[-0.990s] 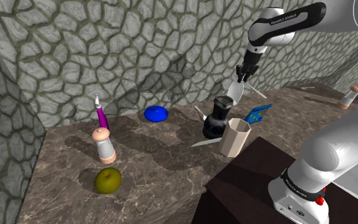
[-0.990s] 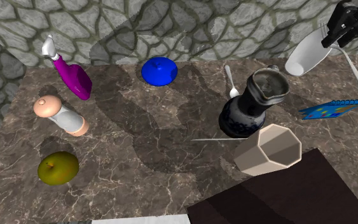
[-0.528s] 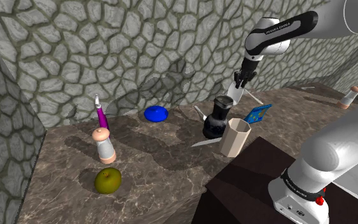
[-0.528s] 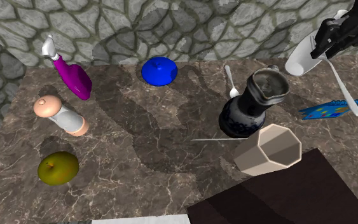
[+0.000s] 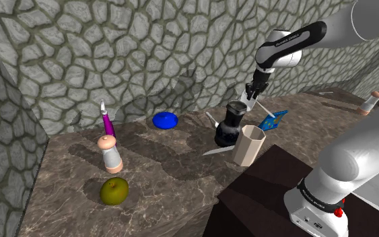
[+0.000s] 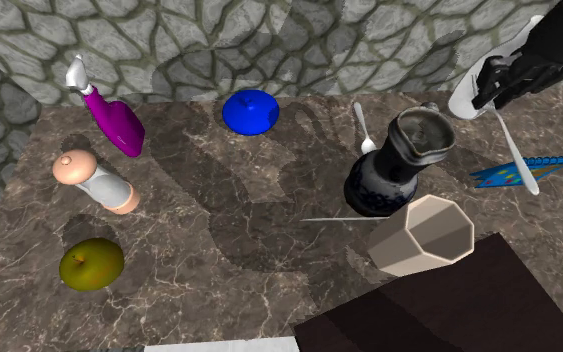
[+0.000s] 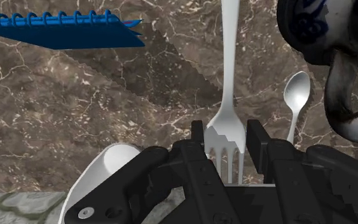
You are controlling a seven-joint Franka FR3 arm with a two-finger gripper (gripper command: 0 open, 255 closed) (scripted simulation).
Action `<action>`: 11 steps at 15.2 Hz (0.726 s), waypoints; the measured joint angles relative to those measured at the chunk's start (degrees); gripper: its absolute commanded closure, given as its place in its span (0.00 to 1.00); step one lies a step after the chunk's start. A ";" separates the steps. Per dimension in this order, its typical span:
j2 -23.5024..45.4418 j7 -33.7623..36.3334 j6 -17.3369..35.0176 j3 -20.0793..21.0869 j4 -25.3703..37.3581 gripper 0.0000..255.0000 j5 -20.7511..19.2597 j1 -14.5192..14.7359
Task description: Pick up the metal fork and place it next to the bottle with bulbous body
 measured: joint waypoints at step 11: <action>5.70 -1.09 8.99 -0.06 -3.36 1.00 1.36 0.13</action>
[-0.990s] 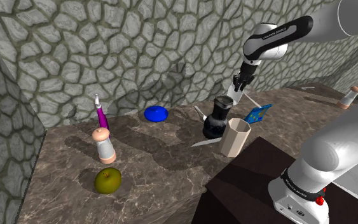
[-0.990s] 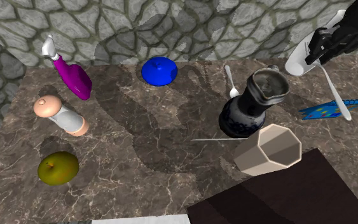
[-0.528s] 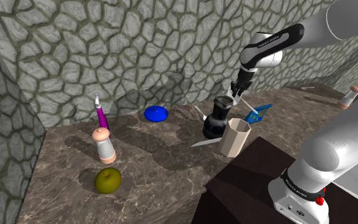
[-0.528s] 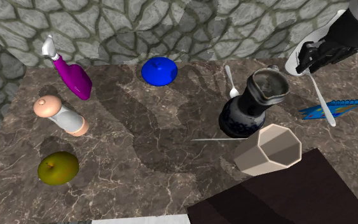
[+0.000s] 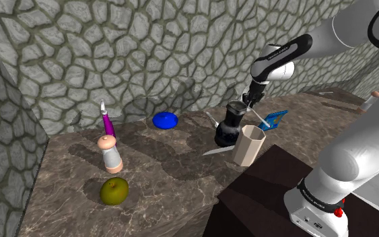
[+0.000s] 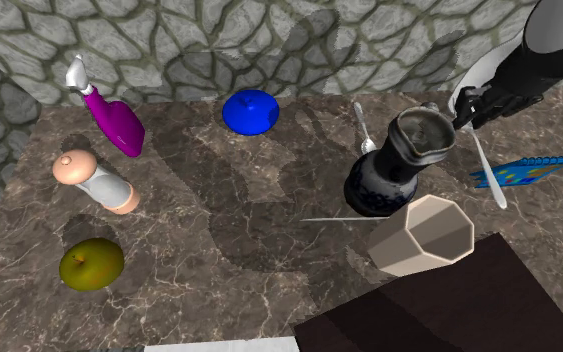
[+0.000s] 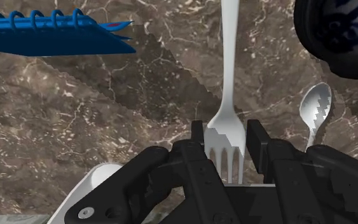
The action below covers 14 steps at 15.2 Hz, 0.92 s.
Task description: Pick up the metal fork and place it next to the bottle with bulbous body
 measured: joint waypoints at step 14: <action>9.30 -2.27 10.79 0.62 -1.61 1.00 3.06 -0.10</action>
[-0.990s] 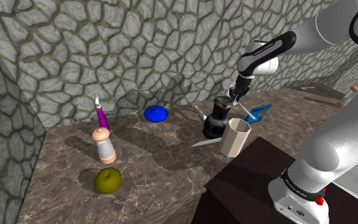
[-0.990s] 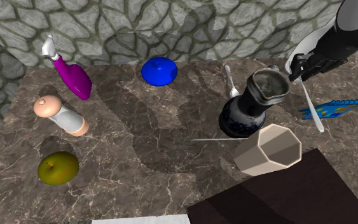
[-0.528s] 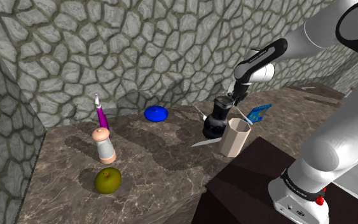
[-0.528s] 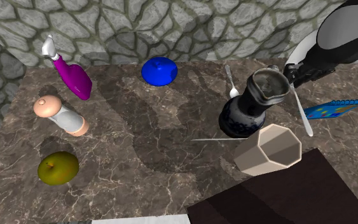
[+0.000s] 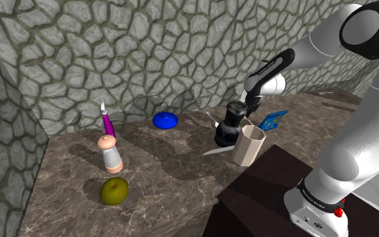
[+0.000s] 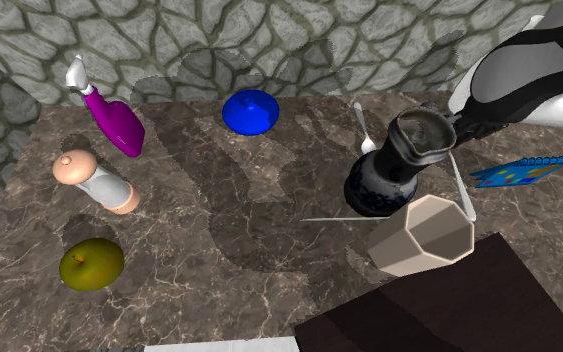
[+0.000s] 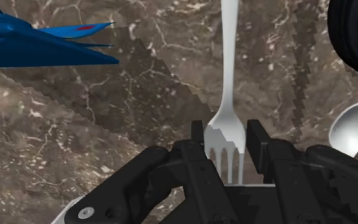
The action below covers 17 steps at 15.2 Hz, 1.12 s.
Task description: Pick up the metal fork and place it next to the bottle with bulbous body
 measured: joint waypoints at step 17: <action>8.89 -3.27 10.12 2.25 1.01 1.00 4.30 -1.50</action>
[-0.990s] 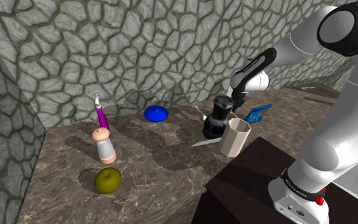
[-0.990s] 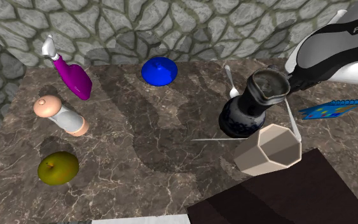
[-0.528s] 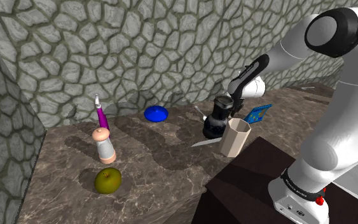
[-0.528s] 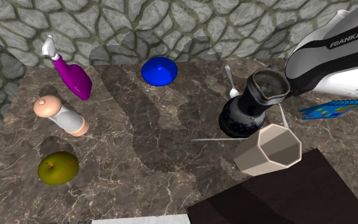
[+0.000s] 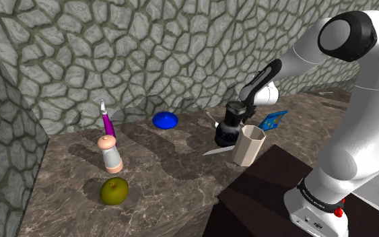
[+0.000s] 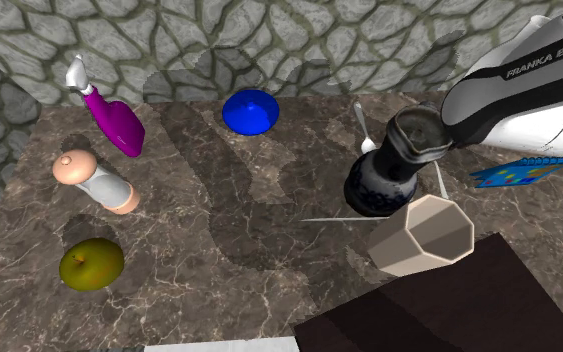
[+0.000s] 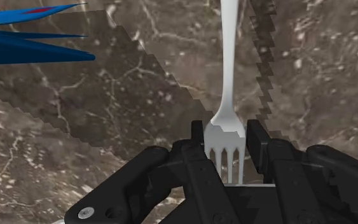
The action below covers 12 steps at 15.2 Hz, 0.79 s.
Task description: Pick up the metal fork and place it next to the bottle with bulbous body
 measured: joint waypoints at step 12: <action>-2.90 1.08 -4.01 -1.29 -0.85 0.00 -1.72 0.80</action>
